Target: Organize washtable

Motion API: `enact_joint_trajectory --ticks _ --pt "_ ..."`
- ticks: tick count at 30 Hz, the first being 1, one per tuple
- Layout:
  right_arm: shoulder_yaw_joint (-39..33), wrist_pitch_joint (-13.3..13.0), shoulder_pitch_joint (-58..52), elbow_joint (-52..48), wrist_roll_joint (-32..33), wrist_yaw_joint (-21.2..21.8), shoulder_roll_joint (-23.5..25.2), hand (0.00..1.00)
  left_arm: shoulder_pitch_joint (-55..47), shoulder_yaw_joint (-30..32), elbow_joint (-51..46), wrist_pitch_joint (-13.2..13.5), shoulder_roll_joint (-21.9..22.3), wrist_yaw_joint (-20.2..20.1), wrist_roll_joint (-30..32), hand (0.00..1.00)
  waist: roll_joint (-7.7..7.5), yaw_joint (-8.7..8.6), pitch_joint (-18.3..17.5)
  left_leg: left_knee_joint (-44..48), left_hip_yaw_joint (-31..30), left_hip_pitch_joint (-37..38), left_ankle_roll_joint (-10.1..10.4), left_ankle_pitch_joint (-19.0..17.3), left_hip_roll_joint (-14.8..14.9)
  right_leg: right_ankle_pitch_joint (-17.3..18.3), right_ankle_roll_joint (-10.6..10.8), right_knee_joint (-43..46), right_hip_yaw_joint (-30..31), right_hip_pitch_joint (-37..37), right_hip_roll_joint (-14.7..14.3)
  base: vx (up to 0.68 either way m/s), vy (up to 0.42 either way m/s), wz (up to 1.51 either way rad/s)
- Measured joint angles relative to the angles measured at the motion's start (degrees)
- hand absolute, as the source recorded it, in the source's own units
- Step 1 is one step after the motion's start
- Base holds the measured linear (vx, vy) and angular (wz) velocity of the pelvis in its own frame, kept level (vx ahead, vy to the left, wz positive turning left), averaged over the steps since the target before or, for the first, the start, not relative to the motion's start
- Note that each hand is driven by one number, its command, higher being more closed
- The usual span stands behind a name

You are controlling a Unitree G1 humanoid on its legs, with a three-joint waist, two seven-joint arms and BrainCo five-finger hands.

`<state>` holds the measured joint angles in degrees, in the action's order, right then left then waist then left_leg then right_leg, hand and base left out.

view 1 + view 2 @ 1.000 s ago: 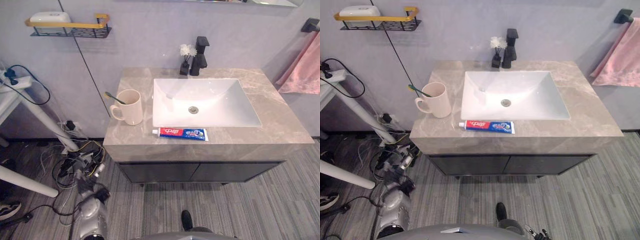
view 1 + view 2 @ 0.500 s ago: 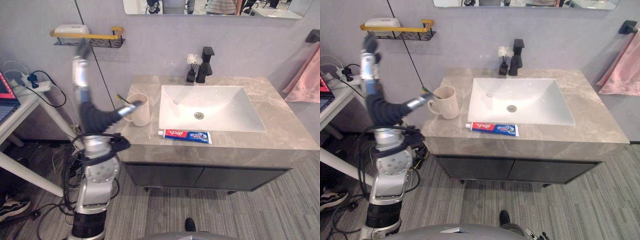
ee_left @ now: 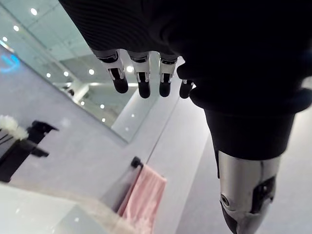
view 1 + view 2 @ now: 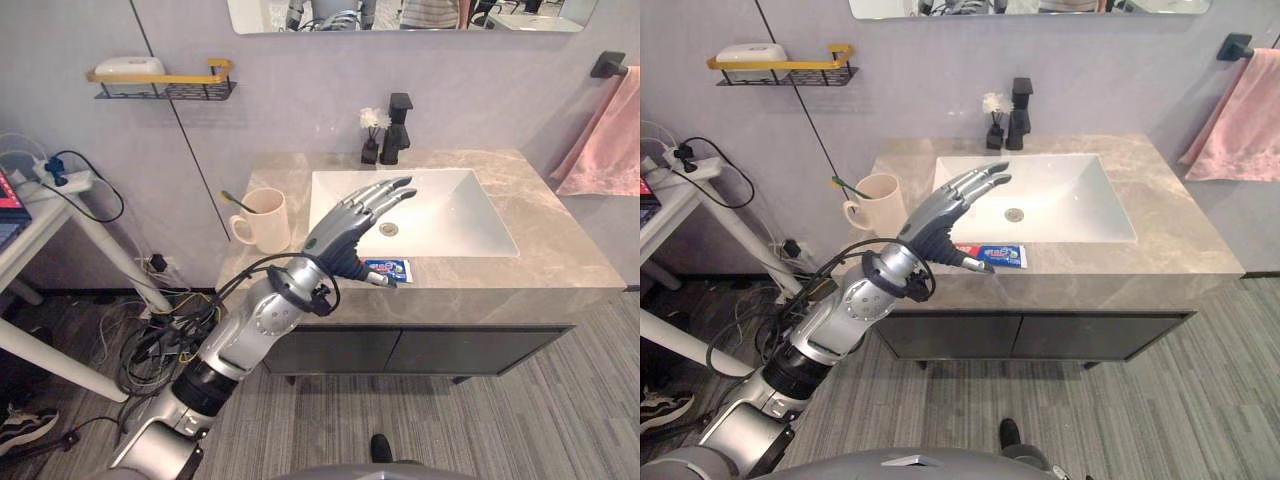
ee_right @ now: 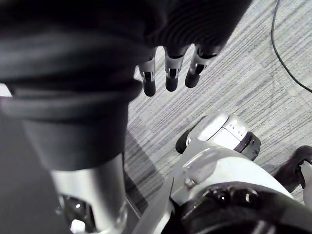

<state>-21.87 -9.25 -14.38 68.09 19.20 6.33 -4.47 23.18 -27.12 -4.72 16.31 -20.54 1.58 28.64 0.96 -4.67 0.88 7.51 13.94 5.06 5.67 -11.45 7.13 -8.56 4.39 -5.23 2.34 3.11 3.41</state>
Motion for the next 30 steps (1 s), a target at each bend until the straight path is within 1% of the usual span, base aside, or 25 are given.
enact_joint_trajectory --ticks 2,3,4,7,13,17,20,25,26,29,30 --pt "-0.7 0.0 0.1 -0.1 0.0 0.0 0.1 0.00 0.3 0.0 6.3 -0.9 0.0 -0.7 0.0 0.00 0.12 -1.00 0.0 -0.5 0.0 0.8 0.0 0.0 0.0 0.0 0.0 0.0 -0.1 -0.6 -0.1 0.06 0.003 -0.01" --pt "-0.8 0.0 0.1 -0.1 0.0 0.0 0.1 0.00 0.4 0.0 7.1 -1.0 0.0 -0.8 0.0 0.00 0.13 -1.02 0.1 -0.5 0.1 0.9 0.0 0.0 0.0 0.0 0.0 0.0 -0.1 -0.7 -0.1 0.05 0.010 -0.03" --pt "-0.8 0.2 0.2 -0.1 0.0 0.0 0.1 0.00 1.2 0.0 12.5 -2.4 0.1 -1.1 0.0 0.00 0.11 -1.19 0.4 -1.0 0.3 1.8 0.0 0.0 0.0 0.2 0.1 0.0 -0.1 -1.2 -0.1 0.03 0.012 -0.04" --pt "-0.9 1.1 0.2 -0.3 0.0 0.0 0.2 0.00 2.1 0.0 18.4 -3.9 0.2 -1.1 -0.1 0.00 -0.02 -1.44 0.6 -1.4 0.4 2.0 0.0 0.0 -0.1 0.4 0.1 -0.1 -0.1 -1.3 -0.1 0.03 0.008 -0.01" --pt "-1.3 1.1 0.3 -0.7 0.0 -0.1 0.3 0.00 4.6 0.1 27.2 -5.5 0.5 -0.9 -0.1 0.00 0.38 -1.92 1.5 -2.1 0.4 3.3 0.0 0.1 -0.1 0.6 0.2 0.0 -0.6 -1.5 -0.1 0.05 -0.004 0.01" --pt "-1.3 1.1 0.3 -0.7 0.0 -0.1 0.6 0.00 6.4 0.4 30.1 -6.7 0.5 -0.8 -1.2 0.00 0.41 -2.63 1.8 -2.4 0.4 3.3 0.0 0.1 -0.1 0.6 0.3 -0.3 -0.9 -1.5 -0.1 0.00 0.000 0.00" --pt "-1.3 1.1 0.2 -0.7 0.0 -0.1 0.7 0.00 6.5 0.4 32.0 -7.1 0.6 0.1 -1.3 0.00 0.45 -2.79 1.8 -2.6 0.7 3.3 0.0 0.1 -0.1 0.7 0.2 -0.4 -0.8 -1.2 -0.2 0.00 0.000 -0.01" --pt "-1.3 1.1 0.2 -0.7 0.0 -0.2 0.7 0.00 6.6 1.2 34.5 -7.3 0.9 0.3 -2.6 0.00 0.46 -2.87 1.9 -3.2 0.8 3.2 0.1 0.2 -0.1 0.9 0.2 -0.4 -0.8 -0.8 -0.2 0.00 0.000 0.00" --pt "-1.3 1.1 0.2 -0.7 0.0 -0.2 0.7 0.00 6.6 1.5 34.5 -7.3 1.0 0.3 -2.6 1.00 0.47 -2.86 1.9 -3.3 0.9 3.1 0.2 0.3 -0.1 0.9 0.2 -0.4 -0.8 -0.7 -0.3 0.00 0.000 0.00" --pt "-1.3 1.1 0.2 -0.8 0.0 -0.3 0.7 0.00 6.7 2.6 34.7 -7.3 1.2 0.3 -3.3 1.00 0.56 -2.88 1.9 -3.7 1.1 3.1 0.3 0.4 -0.1 0.9 0.2 -0.4 -0.6 -0.2 -0.4 0.02 -0.003 -0.03" --pt "-1.4 1.1 0.2 -0.8 0.0 -0.3 0.7 0.00 7.4 2.5 36.2 -7.3 1.5 0.3 -3.5 1.00 0.65 -2.86 2.0 -3.8 1.1 3.1 0.3 0.4 -0.1 0.9 0.2 -0.4 -0.6 -0.2 -0.4 0.00 0.000 0.00"
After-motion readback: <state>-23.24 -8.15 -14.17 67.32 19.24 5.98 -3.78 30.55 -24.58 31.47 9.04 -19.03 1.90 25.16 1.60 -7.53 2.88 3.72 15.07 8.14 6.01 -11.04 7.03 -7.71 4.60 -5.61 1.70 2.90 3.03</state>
